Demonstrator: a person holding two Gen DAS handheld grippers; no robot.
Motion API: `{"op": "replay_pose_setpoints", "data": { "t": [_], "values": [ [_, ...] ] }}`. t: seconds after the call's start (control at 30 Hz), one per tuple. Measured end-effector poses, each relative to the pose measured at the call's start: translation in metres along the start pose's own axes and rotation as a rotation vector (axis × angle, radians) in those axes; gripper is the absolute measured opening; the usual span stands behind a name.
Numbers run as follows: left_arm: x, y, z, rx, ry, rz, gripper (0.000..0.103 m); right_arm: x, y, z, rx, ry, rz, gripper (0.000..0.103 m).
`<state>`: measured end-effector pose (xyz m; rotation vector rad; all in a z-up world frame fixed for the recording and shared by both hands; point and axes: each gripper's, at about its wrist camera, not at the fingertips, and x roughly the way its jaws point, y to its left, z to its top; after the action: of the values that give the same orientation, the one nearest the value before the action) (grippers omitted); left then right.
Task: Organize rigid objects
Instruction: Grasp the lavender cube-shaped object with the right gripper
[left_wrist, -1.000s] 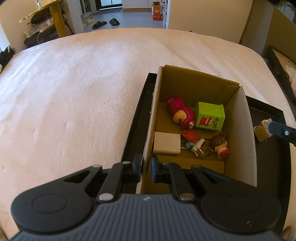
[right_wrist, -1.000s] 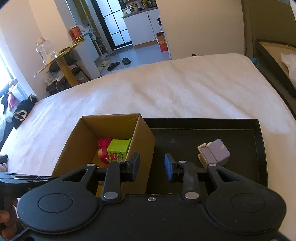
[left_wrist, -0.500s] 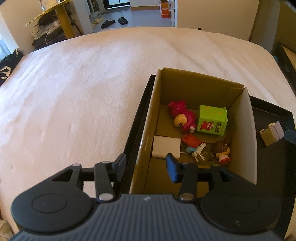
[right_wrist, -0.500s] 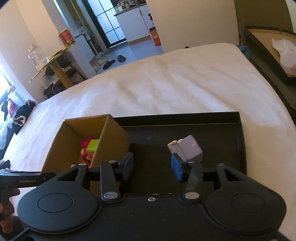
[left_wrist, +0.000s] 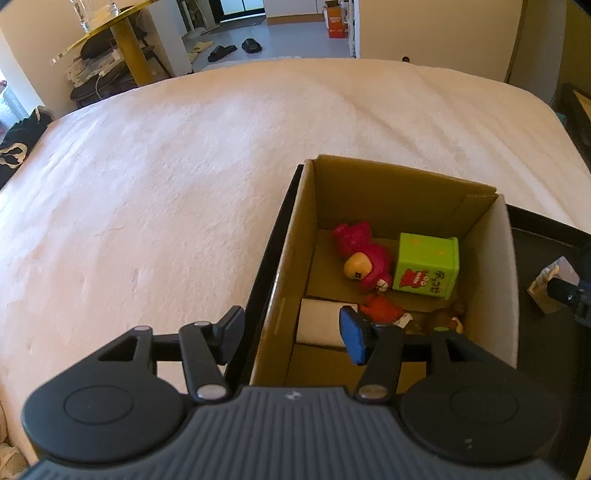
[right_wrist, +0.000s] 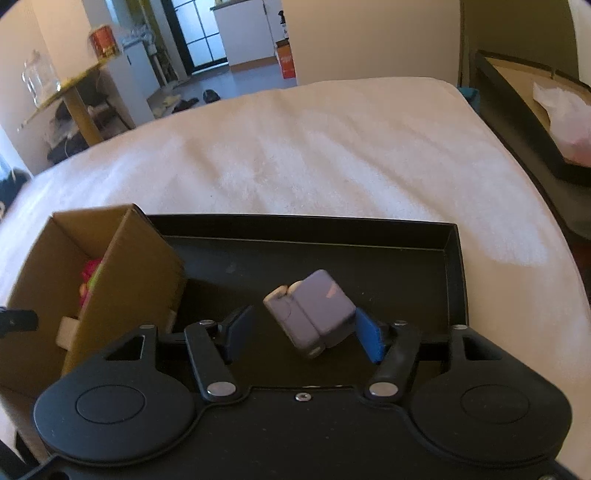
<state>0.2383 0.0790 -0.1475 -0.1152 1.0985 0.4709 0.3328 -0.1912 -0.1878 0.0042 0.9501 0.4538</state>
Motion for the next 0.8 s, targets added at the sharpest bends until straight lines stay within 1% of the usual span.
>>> {"op": "replay_pose_setpoints", "data": {
  "t": [0.2, 0.23, 0.27, 0.3, 0.37, 0.43, 0.67, 0.8],
  "values": [
    [0.007, 0.002, -0.002, -0.011, 0.023, 0.011, 0.055, 0.007, 0.002, 0.0, -0.024, -0.003, 0.008, 0.06],
    [0.008, 0.003, -0.002, -0.017, 0.025, 0.01, 0.055, 0.008, 0.003, -0.001, -0.03, 0.0, 0.012, 0.059],
    [0.009, 0.003, -0.002, -0.021, 0.026, 0.008, 0.056, 0.01, 0.002, -0.003, -0.034, 0.011, 0.014, 0.054],
    [0.008, 0.003, -0.003, -0.022, 0.026, 0.006, 0.055, 0.013, 0.0, -0.004, -0.03, 0.026, 0.01, 0.05],
    [0.007, 0.003, -0.003, -0.015, 0.023, 0.005, 0.056, 0.015, -0.004, -0.006, -0.018, 0.034, 0.006, 0.048],
    [0.005, 0.003, -0.005, -0.009, 0.019, 0.005, 0.056, 0.01, -0.004, -0.006, -0.022, 0.032, -0.002, 0.047],
    [0.002, 0.006, -0.01, -0.018, 0.023, -0.006, 0.056, -0.011, -0.011, -0.001, 0.028, 0.0, 0.033, 0.043],
    [-0.002, 0.009, -0.012, -0.02, 0.018, -0.015, 0.056, -0.021, -0.011, 0.003, 0.037, -0.032, 0.054, 0.043]
  ]
}}
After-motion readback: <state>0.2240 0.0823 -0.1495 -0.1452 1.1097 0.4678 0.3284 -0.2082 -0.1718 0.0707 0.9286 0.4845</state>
